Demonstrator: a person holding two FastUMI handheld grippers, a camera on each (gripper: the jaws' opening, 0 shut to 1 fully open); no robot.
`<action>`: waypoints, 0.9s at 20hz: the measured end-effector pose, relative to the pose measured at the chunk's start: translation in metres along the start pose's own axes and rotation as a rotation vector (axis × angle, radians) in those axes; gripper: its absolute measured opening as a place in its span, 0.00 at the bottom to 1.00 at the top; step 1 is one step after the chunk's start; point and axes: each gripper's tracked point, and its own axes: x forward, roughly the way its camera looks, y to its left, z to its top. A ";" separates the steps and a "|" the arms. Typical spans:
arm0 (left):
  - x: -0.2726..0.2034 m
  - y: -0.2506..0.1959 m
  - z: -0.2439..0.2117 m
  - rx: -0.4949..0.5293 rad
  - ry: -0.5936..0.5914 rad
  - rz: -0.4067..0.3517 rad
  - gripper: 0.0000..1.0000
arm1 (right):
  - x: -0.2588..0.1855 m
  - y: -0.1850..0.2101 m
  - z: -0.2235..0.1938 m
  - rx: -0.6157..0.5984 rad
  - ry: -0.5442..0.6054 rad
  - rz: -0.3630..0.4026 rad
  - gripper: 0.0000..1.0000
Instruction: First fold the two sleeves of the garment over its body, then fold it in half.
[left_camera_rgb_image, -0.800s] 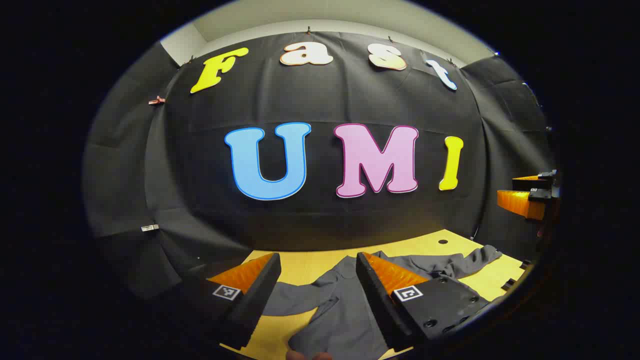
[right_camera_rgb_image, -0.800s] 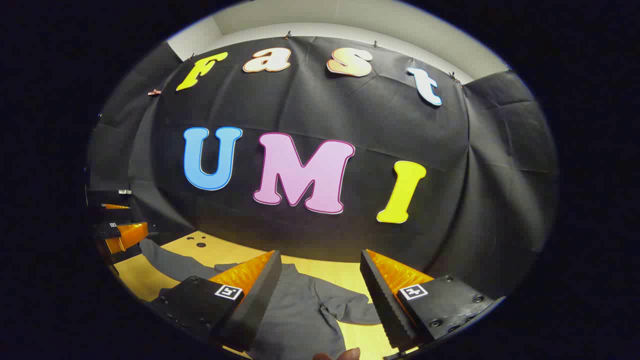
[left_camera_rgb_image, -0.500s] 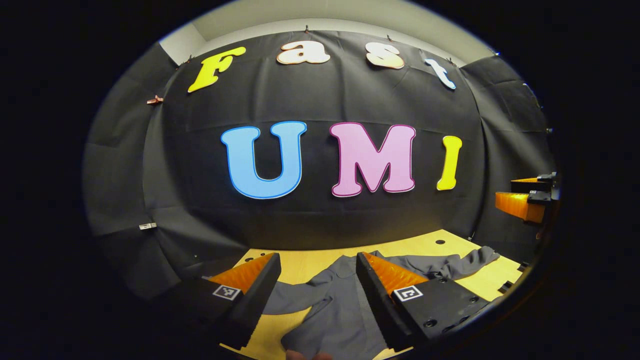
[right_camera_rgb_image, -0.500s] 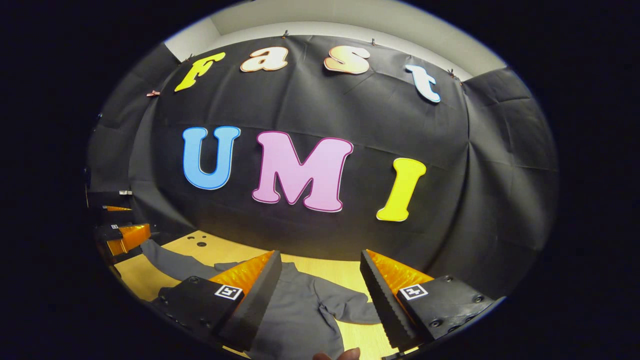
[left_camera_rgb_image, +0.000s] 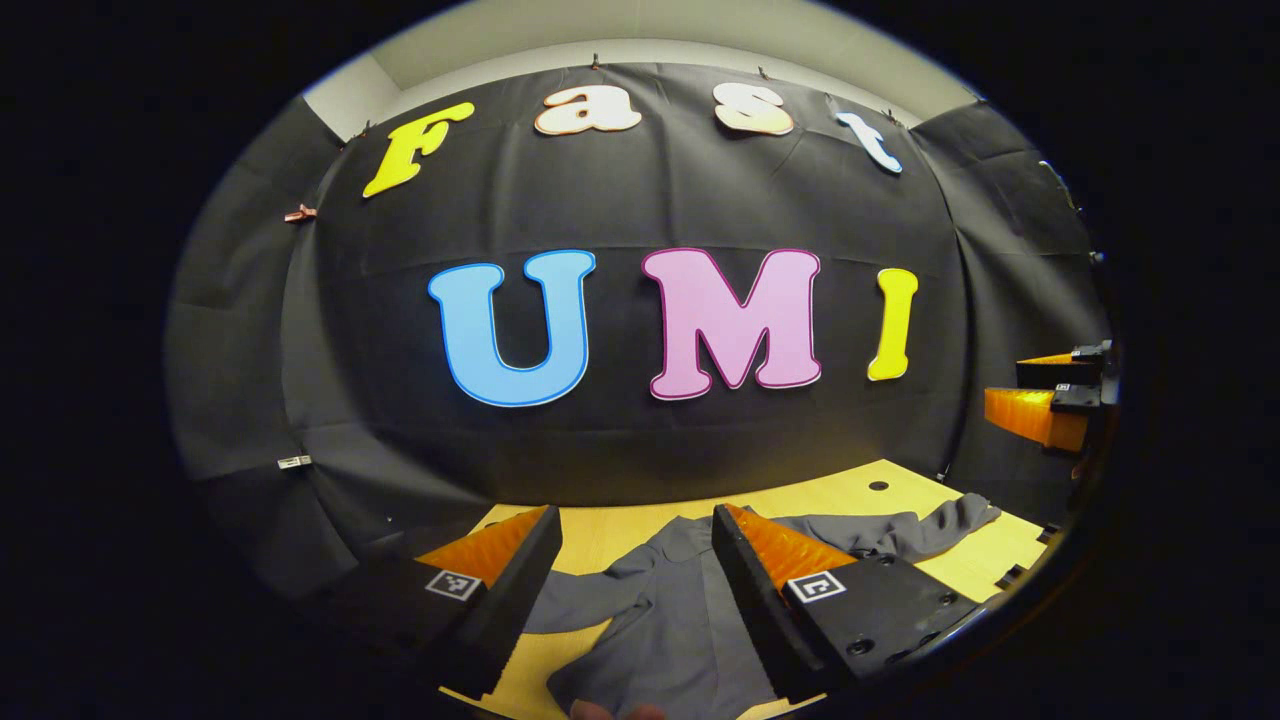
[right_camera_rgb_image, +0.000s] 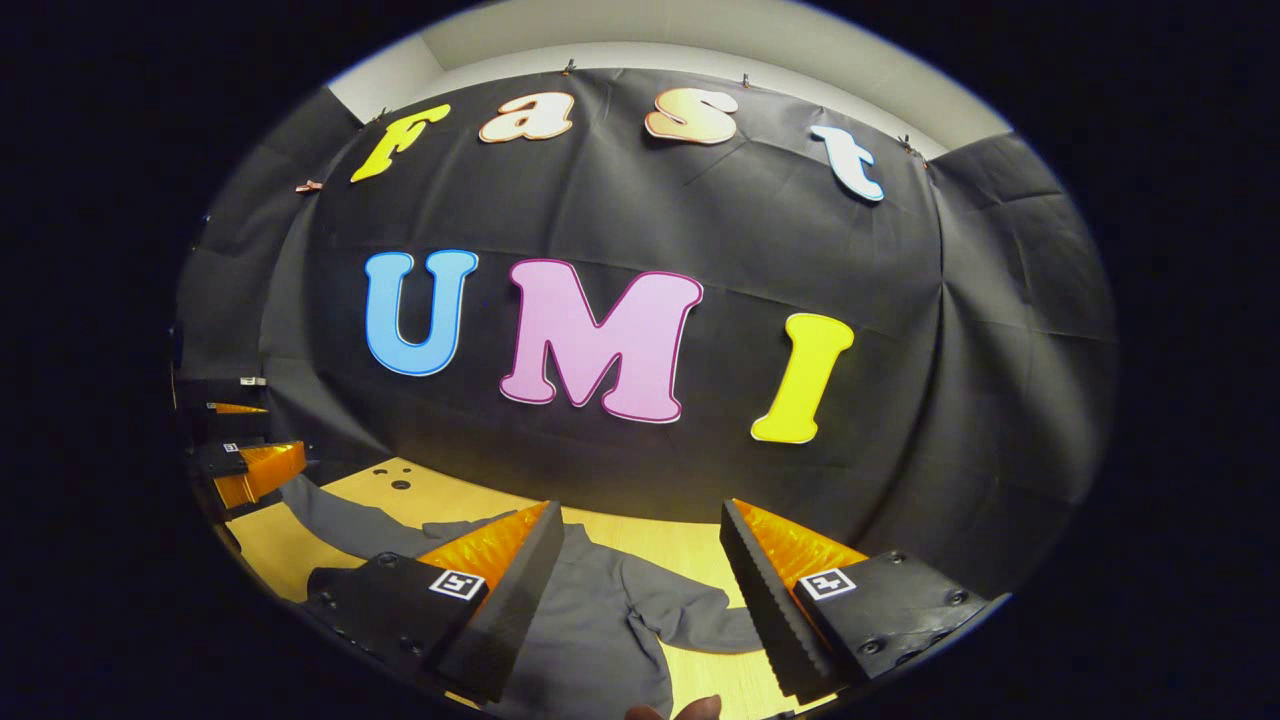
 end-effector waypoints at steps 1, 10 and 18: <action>0.000 -0.002 -0.001 0.000 0.002 0.001 0.95 | 0.003 -0.007 -0.003 0.003 0.009 -0.010 0.97; 0.011 -0.038 -0.005 -0.020 0.040 0.009 0.95 | 0.032 -0.155 -0.087 -0.030 0.194 -0.182 0.98; 0.019 -0.074 -0.021 -0.032 0.126 0.096 0.95 | 0.082 -0.246 -0.202 0.003 0.359 -0.167 0.98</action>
